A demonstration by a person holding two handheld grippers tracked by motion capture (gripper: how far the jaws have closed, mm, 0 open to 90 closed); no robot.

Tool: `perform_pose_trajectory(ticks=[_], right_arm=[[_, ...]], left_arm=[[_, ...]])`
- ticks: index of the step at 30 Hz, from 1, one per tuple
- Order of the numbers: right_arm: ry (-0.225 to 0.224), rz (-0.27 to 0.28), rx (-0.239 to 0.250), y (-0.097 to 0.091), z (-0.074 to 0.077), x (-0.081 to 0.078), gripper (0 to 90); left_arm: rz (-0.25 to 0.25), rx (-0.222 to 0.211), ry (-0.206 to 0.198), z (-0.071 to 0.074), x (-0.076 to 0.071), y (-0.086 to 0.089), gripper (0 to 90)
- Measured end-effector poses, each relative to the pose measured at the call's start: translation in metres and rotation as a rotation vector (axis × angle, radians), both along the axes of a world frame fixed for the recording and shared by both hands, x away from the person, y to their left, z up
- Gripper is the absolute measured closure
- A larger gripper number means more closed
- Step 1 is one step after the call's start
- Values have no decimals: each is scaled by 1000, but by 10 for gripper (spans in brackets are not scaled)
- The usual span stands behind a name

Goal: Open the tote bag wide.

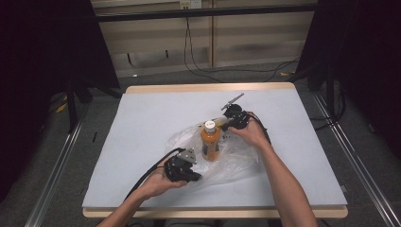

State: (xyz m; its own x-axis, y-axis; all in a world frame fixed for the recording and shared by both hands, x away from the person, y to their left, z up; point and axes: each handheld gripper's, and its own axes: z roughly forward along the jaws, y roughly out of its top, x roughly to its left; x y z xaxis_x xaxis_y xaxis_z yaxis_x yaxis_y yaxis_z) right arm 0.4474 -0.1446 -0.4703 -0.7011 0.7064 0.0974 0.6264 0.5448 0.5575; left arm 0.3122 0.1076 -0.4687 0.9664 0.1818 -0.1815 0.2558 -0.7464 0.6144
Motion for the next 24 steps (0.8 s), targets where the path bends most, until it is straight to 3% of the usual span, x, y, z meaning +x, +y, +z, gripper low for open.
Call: perform_pose_trajectory(ticks=[3, 4, 6, 9, 11, 16, 17, 19, 21, 23, 24], right_arm=[[10, 23, 6, 1, 0, -5, 900], [2, 40, -8, 1, 1, -7, 900], [-7, 63, 1, 2, 6, -12, 900], [-28, 70, 6, 3, 11, -20, 900], [-43, 95, 17, 0, 16, -30, 900], [-36, 108, 11, -4, 19, -43, 900], [-32, 121, 23, -6, 18, -50, 900], [-32, 125, 22, -7, 17, -53, 900], [-35, 134, 20, -9, 13, -59, 900], [-60, 133, 39, -13, 13, -66, 900], [-73, 126, 69, -16, 15, -70, 900]], left_arm=[[43, -41, -11, 10, 8, 4, 900], [52, -35, -18, 17, 11, 5, 900], [90, -95, -35, 26, 16, 8, 900], [149, -115, -59, 36, 29, 14, 900], [178, -106, -83, 40, 39, 14, 900], [275, -84, -73, 38, 70, 8, 900], [278, -48, -67, 38, 75, 7, 900], [311, -18, -68, 33, 82, 2, 900], [319, -45, -49, 31, 84, 2, 900], [321, -70, -68, 35, 79, 4, 900], [322, -124, -77, 38, 75, 7, 900]])
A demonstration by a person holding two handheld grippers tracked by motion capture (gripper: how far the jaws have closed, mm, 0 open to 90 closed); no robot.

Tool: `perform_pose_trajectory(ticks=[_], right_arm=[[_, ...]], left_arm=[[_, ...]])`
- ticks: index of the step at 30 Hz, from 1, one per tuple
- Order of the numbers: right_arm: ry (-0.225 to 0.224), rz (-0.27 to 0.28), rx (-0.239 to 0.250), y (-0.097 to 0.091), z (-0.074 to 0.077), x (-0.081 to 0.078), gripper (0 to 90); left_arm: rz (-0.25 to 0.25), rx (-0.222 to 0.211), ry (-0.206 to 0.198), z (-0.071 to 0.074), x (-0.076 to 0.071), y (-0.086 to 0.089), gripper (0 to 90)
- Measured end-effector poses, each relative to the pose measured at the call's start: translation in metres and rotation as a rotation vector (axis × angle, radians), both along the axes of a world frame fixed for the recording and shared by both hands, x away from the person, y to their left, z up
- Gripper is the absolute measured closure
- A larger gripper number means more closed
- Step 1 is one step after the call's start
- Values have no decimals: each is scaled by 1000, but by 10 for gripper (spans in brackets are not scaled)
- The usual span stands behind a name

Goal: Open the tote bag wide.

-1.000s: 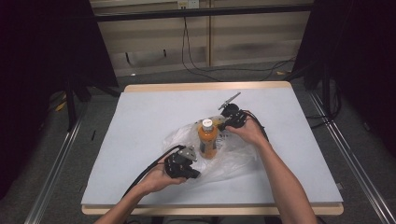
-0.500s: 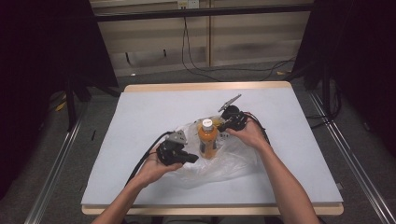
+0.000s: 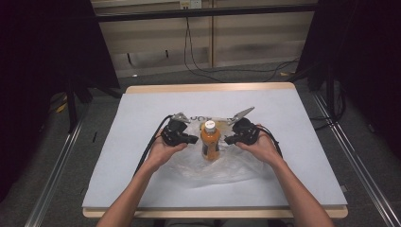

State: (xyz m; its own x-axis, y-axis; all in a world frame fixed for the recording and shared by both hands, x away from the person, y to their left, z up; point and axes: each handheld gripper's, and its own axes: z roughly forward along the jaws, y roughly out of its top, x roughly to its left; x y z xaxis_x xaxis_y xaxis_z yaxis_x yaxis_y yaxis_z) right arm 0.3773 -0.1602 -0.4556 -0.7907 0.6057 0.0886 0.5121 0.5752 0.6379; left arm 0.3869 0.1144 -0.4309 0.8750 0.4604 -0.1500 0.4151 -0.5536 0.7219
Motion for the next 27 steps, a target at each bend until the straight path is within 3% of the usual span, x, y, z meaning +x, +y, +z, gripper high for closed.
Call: perform_pose_trajectory(ticks=[1, 4, 10, 14, 17, 22, 23, 24, 27], right_arm=[[-28, -17, 62, -8, 7, -8, 900], [-50, -29, 95, -16, 13, -15, 900], [-122, -96, 172, -39, 29, -45, 900], [-152, -131, 239, -56, 36, -64, 900], [-178, -178, 307, -70, 37, -82, 900], [-263, -255, 353, -90, 37, -115, 900], [-278, -268, 360, -93, 38, -120, 855], [-289, -279, 378, -96, 40, -126, 756], [-305, -311, 394, -106, 39, -142, 573]], left_arm=[[-11, -20, -14, 5, -4, 4, 900], [2, -59, -59, 15, -16, 16, 900], [22, -216, -103, 16, -43, 48, 900], [16, -237, -136, 18, -61, 65, 900], [50, -271, -140, 13, -74, 80, 900], [79, -257, -158, 1, -94, 94, 828], [70, -260, -154, 0, -97, 97, 822], [76, -254, -163, -1, -101, 100, 808], [102, -264, -178, -6, -112, 108, 679]])
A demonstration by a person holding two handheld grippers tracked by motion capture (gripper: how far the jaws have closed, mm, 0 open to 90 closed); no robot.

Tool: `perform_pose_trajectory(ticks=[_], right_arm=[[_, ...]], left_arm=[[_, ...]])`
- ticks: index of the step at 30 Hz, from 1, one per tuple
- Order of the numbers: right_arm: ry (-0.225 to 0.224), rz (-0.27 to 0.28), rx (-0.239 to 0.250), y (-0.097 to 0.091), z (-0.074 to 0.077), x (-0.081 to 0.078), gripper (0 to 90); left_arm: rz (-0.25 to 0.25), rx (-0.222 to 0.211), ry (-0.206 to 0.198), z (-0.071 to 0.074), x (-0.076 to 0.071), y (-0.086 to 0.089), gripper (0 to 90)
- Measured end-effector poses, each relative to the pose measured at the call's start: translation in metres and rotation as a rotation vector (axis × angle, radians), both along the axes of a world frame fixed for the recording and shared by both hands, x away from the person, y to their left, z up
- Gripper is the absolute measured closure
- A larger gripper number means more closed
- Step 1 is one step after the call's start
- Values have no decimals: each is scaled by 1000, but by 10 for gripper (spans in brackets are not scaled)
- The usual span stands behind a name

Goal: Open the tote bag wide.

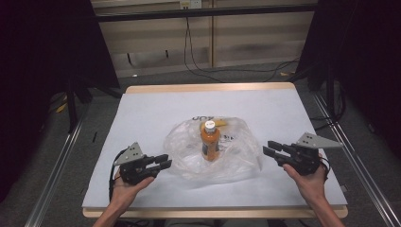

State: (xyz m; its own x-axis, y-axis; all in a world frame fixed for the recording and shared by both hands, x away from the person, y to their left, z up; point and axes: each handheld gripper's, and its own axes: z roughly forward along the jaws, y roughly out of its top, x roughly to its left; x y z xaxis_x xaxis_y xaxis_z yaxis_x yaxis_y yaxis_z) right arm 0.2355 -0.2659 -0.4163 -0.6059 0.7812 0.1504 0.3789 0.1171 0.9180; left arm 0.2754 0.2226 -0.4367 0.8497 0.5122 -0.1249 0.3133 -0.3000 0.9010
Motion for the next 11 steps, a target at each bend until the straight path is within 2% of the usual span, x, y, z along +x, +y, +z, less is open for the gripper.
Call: perform_pose_trajectory(ticks=[2, 5, 6, 7, 9, 11], right_arm=[[-2, -24, -29, -3, -3, -9, 455], [9, -22, -10, -7, -8, -19, 272], [12, -27, -9, -6, -9, -22, 201], [0, -37, -28, -6, -9, -25, 132], [-14, -72, -29, -5, -10, -30, 63], [-19, -88, -16, -5, -12, -32, 38]], left_arm=[[18, -3, 2, -1, -6, 4, 555], [67, -34, -1, 0, -12, 9, 332], [82, -26, -19, 0, -14, 11, 262], [104, -21, -35, 1, -16, 13, 204], [111, -18, -50, 1, -20, 16, 124], [127, -7, -83, 2, -21, 18, 106]])
